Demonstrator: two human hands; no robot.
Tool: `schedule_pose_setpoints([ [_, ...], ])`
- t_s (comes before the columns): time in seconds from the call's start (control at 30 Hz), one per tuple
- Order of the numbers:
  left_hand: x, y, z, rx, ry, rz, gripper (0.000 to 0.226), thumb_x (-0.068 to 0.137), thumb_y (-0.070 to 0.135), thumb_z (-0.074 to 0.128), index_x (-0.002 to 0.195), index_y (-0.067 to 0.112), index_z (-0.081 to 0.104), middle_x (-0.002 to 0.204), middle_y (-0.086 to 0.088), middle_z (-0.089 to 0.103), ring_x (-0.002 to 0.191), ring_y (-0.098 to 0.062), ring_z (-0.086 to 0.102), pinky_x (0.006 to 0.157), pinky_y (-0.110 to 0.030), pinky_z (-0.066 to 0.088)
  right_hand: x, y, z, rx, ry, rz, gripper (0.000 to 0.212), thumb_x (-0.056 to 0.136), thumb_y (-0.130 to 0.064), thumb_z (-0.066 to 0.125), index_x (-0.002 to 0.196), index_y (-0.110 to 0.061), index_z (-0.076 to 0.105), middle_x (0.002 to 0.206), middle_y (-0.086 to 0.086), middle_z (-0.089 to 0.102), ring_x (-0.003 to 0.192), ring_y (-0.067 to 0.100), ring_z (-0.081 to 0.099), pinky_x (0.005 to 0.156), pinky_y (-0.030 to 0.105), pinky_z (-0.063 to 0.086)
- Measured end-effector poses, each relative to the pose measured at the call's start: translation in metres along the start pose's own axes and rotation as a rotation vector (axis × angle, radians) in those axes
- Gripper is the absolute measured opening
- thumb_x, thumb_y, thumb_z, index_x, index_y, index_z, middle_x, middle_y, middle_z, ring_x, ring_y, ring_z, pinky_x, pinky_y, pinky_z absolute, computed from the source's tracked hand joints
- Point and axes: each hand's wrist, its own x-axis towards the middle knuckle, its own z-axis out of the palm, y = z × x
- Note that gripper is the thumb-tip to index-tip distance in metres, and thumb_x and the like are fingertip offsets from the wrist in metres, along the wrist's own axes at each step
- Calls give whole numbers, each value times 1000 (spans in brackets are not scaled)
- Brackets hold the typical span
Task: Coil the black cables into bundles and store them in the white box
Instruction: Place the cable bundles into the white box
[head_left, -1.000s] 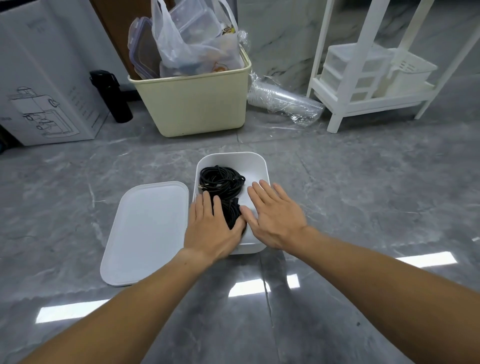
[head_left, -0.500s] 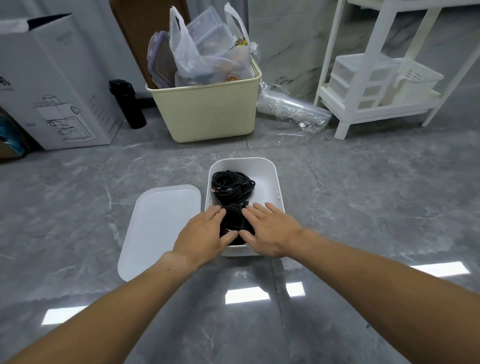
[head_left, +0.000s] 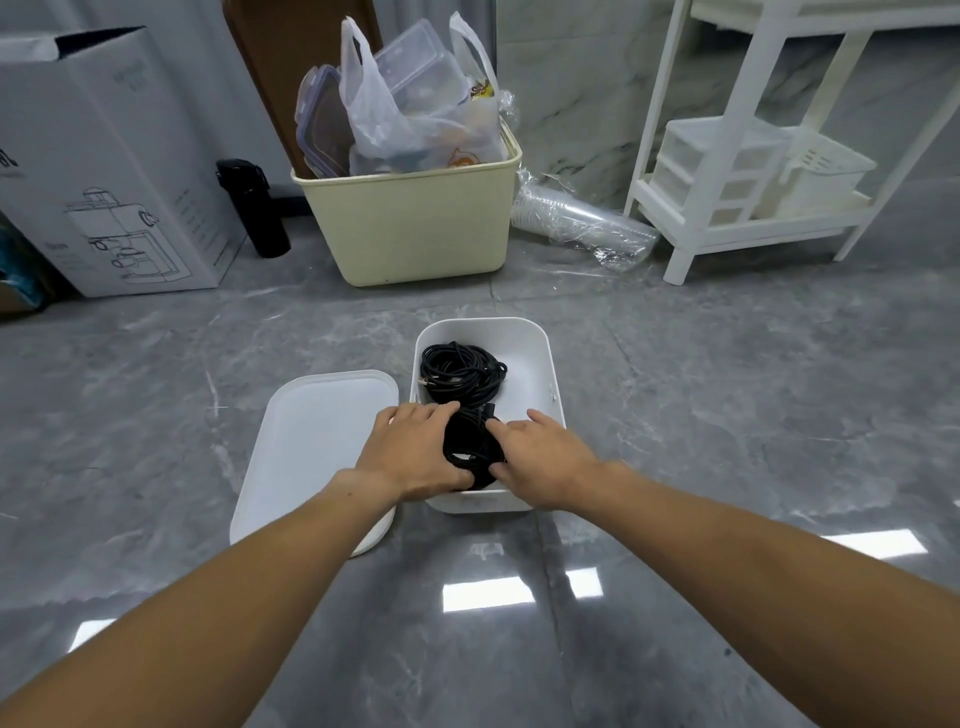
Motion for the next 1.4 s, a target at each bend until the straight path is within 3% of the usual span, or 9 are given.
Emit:
schedule_pose_setpoints([
  [0.17,11,5,-4,-26,-32,-53,99,68,58,74,151,28,30,142,-4,49,134,-26,38,109,-36,22,-2,4,-2,160,52,32,25,97,-20,51,120,-10,50,117,13,64,112,31,52,89,35,38],
  [0.23,12,6,-2,-45,30,-87,96,68,61,73,149,28,33,142,-5,47,134,-25,36,110,-36,21,1,6,-8,223,66,47,29,96,-16,51,125,-10,50,119,13,65,114,33,53,90,40,44],
  [0.43,7,12,11,124,78,-119,88,71,76,62,139,24,43,134,-4,48,130,-24,34,110,-37,19,11,1,-8,169,-32,76,30,97,-12,47,126,-11,52,122,14,65,114,33,55,89,36,43],
  [0.53,8,10,14,130,93,-116,90,71,78,61,141,25,40,136,-2,46,132,-22,33,112,-37,18,10,2,-6,134,-52,63,35,98,-14,47,132,-12,47,124,14,63,114,31,54,85,29,33],
  [0.63,10,9,14,119,100,-100,94,69,80,61,142,25,39,140,-1,43,135,-21,31,113,-37,16,9,2,-6,107,-55,55,41,98,-18,47,138,-11,40,132,14,57,121,30,50,100,32,32],
  [0.73,9,8,13,52,125,-50,103,72,79,59,151,22,28,157,0,26,147,-18,16,118,-36,7,8,1,-5,108,2,48,57,98,-19,47,151,-9,30,146,11,47,133,27,41,113,34,25],
  [0.9,6,10,20,82,1,108,77,100,59,32,159,20,3,167,1,-6,153,-17,-10,123,-35,-3,6,8,-6,75,55,87,53,96,-17,45,147,-8,35,147,10,47,137,25,38,118,35,17],
  [1.07,13,15,25,140,-135,58,67,106,48,20,158,14,-4,167,-5,-10,152,-22,-16,123,-39,-5,6,11,-2,31,15,123,42,96,-17,43,137,-7,41,139,10,51,133,25,42,119,35,17],
  [1.4,18,12,31,53,-126,30,73,103,56,21,157,17,-9,165,-2,-17,150,-17,-22,121,-35,-12,3,6,-5,18,-31,136,39,97,-19,42,134,-7,43,137,11,52,131,26,44,119,37,18],
])
